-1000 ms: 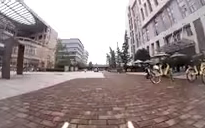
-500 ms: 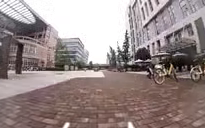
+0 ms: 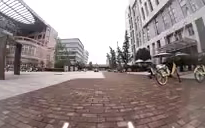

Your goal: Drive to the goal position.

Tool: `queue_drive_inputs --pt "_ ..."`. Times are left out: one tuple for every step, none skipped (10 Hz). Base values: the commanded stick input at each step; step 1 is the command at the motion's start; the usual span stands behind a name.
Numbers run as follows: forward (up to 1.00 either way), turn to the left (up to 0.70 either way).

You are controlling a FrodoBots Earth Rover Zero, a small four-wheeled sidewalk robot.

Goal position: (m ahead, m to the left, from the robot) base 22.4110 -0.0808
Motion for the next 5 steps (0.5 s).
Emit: queue_drive_inputs --pt "0.45 0.00" --pt "0.45 0.00" --pt "0.45 0.00" --pt "0.45 0.00" --pt "0.45 0.00"
